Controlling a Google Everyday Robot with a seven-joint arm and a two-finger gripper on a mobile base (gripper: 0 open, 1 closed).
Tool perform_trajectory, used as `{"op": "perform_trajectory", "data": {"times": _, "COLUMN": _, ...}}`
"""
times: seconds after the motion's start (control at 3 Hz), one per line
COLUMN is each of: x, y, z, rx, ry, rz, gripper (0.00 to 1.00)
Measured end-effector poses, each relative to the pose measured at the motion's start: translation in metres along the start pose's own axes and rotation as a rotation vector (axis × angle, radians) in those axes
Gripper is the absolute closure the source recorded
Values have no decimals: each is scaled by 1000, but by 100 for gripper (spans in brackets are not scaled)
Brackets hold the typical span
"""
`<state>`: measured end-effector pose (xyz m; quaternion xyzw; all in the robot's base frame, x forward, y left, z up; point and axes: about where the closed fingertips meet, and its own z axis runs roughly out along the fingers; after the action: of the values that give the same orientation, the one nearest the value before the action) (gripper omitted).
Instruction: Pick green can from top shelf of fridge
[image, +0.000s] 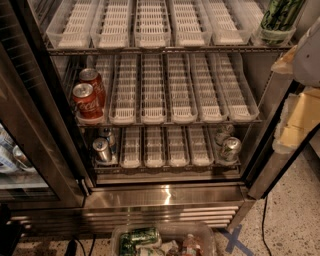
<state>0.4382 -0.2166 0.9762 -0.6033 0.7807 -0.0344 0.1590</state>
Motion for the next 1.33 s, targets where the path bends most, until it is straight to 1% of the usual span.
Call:
{"op": "perform_trajectory", "data": {"times": 0.33, "x": 0, "y": 0, "z": 0, "rx": 0, "ry": -1, "rz": 0, "gripper": 0}}
{"op": "perform_trajectory", "data": {"times": 0.67, "x": 0, "y": -11, "z": 3, "rx": 38, "ry": -75, "rz": 58, "gripper": 0}}
{"op": "perform_trajectory", "data": {"times": 1.0, "x": 3, "y": -32, "z": 3, "rx": 110, "ry": -204, "rz": 149, "gripper": 0}}
{"op": "perform_trajectory", "data": {"times": 1.33, "x": -1, "y": -55, "z": -9, "rx": 172, "ry": -375, "rz": 247, "gripper": 0}}
